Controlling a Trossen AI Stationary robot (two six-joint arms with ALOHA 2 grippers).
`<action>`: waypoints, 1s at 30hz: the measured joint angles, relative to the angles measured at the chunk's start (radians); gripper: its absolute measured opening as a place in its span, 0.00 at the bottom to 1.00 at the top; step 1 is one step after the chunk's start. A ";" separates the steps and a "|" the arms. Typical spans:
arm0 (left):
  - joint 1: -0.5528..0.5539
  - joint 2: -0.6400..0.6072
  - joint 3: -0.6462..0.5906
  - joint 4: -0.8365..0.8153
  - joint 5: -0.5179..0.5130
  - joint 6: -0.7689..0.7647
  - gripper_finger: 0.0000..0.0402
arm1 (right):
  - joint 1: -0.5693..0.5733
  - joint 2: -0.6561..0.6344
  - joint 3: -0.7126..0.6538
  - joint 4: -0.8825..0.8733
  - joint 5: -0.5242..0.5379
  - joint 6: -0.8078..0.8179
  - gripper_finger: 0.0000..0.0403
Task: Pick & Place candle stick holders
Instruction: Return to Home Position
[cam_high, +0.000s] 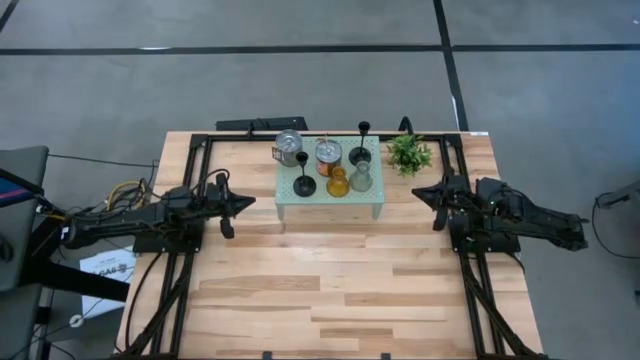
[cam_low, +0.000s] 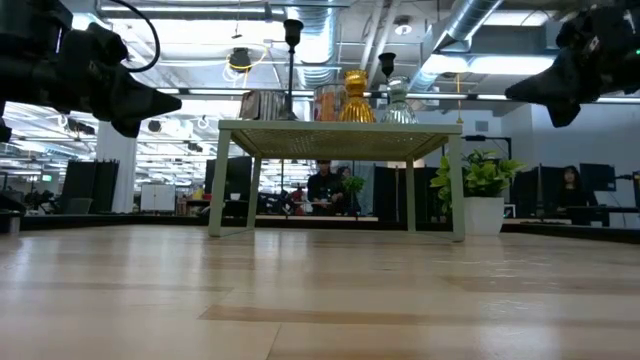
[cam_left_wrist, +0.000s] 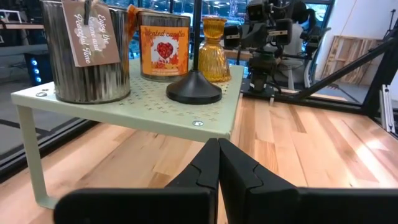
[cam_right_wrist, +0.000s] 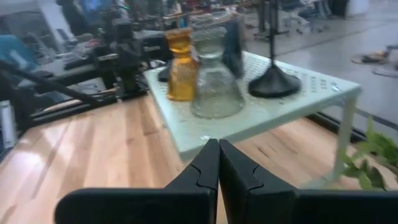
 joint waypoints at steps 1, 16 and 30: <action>0.000 0.000 0.000 -0.001 0.000 0.000 0.01 | 0.000 0.003 0.000 -0.009 0.018 0.011 0.00; 0.000 0.000 0.000 -0.006 0.000 0.000 0.02 | 0.028 0.045 0.000 -0.015 0.100 0.003 0.00; 0.000 0.000 0.001 -0.006 0.000 0.001 0.02 | 0.028 0.045 0.000 0.037 -0.063 -0.115 0.00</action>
